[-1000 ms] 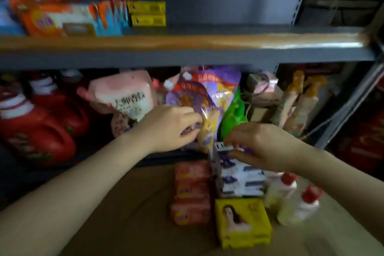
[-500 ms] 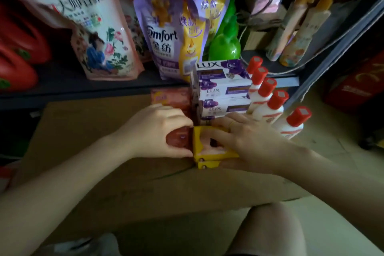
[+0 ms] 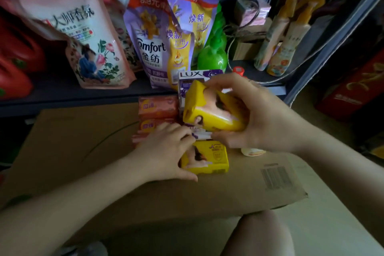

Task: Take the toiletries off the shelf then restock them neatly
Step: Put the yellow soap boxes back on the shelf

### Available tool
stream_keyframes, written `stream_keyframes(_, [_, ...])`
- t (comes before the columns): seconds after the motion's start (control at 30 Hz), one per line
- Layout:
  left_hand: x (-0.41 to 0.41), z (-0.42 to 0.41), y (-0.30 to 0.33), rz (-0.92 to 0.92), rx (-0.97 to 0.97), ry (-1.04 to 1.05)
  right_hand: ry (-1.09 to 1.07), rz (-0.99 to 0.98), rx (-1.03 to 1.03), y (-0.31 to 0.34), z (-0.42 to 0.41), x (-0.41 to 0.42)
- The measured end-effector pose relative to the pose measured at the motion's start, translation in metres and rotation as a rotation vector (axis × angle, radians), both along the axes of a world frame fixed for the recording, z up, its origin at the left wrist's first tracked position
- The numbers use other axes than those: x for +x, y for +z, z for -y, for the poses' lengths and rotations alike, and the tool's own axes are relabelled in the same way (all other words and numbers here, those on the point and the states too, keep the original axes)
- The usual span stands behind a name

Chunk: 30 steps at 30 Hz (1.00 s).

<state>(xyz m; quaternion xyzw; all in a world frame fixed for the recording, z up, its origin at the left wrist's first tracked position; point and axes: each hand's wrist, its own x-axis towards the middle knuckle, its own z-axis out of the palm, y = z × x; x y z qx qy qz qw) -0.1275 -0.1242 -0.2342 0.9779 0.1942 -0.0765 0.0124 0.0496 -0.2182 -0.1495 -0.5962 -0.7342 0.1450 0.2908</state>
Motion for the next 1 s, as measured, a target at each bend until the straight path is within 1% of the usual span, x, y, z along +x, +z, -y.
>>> stream_keyframes(0.03, [0.005,0.004,0.0,-0.035,0.019,0.01,0.002,0.017,0.026,0.006,-0.003,0.001])
stream_keyframes(0.1, [0.01,0.009,-0.002,-0.028,0.055,0.016,0.01,0.046,0.049,0.015,-0.009,0.003])
stream_keyframes(0.23, [0.011,0.019,-0.005,-0.027,0.061,0.052,0.016,0.079,0.05,0.023,-0.021,0.005])
stream_keyframes(0.4, [0.008,0.022,-0.015,0.006,0.009,0.022,-0.008,0.074,0.035,0.022,-0.032,0.001])
stream_keyframes(0.47, [0.008,0.02,-0.01,0.006,0.008,-0.005,-0.014,0.078,0.017,0.025,-0.036,-0.001])
stream_keyframes(0.53, [0.007,0.012,0.002,0.044,-0.013,-0.027,-0.019,0.08,0.032,0.031,-0.039,-0.002])
stream_keyframes(0.6, [0.003,0.0,0.018,0.148,-0.115,-0.014,-0.025,0.073,0.071,0.038,-0.043,0.0])
stream_keyframes(0.7, [-0.015,-0.016,0.046,0.335,-0.34,0.061,-0.047,0.072,0.118,0.052,-0.054,0.004])
stream_keyframes(0.77, [-0.033,-0.029,0.066,0.488,-0.413,0.122,-0.044,0.066,0.155,0.065,-0.064,0.003])
stream_keyframes(0.87, [-0.062,-0.055,0.095,0.738,-0.435,0.174,-0.018,0.047,0.231,0.09,-0.084,-0.007])
stream_keyframes(1.0, [-0.088,-0.096,0.138,1.02,-0.269,0.122,0.024,0.009,0.344,0.13,-0.125,-0.025])
